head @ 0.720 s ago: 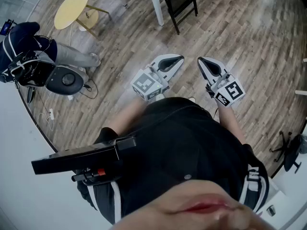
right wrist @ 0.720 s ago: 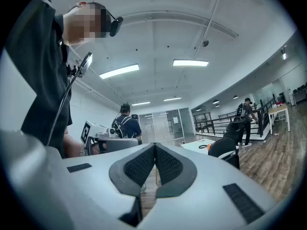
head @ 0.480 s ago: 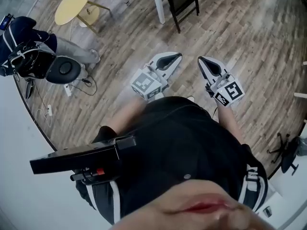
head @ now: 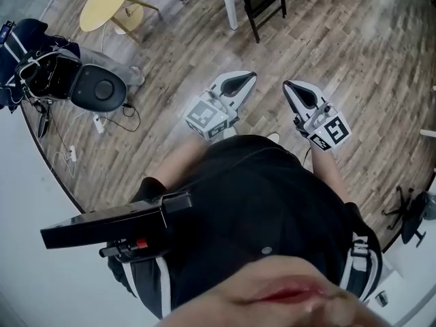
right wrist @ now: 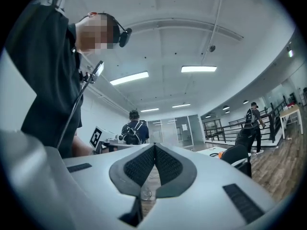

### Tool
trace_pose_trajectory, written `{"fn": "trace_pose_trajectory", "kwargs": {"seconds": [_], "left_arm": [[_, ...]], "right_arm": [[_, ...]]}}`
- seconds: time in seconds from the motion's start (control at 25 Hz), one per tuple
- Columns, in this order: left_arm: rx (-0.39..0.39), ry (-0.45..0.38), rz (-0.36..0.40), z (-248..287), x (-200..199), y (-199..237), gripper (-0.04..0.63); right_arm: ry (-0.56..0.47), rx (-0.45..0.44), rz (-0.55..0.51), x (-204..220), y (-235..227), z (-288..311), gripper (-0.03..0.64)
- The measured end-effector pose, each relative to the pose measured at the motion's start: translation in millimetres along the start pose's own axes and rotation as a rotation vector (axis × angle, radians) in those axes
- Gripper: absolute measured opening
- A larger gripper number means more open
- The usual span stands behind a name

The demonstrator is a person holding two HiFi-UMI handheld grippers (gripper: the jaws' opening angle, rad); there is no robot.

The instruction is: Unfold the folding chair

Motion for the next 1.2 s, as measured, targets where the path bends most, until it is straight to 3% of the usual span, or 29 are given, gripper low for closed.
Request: {"fn": "trace_pose_trajectory", "kwargs": {"seconds": [0.12, 0.28, 1.2], "left_arm": [[0.015, 0.027, 0.043, -4.5, -0.7, -7.0, 0.005], [0.018, 0.053, 0.043, -2.3, 8.0, -20.2, 0.005], [0.053, -0.011, 0.006, 6.2, 2.6, -37.2, 0.005]], "right_arm": [[0.006, -0.024, -0.039, -0.3, 10.8, 4.2, 0.008], [0.045, 0.003, -0.040, 8.5, 13.4, -2.5, 0.008], [0.051, 0.043, -0.022, 8.9, 11.8, -18.4, 0.008]]}}
Point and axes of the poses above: the fingertips, and each gripper's own axes: z forward along the fingers, y to its left, x out of its underside, the point moved 2 cm from there along -z, backward along the fingers, and after that the axes turned 6 degrees about y, right-handed, at the moved point
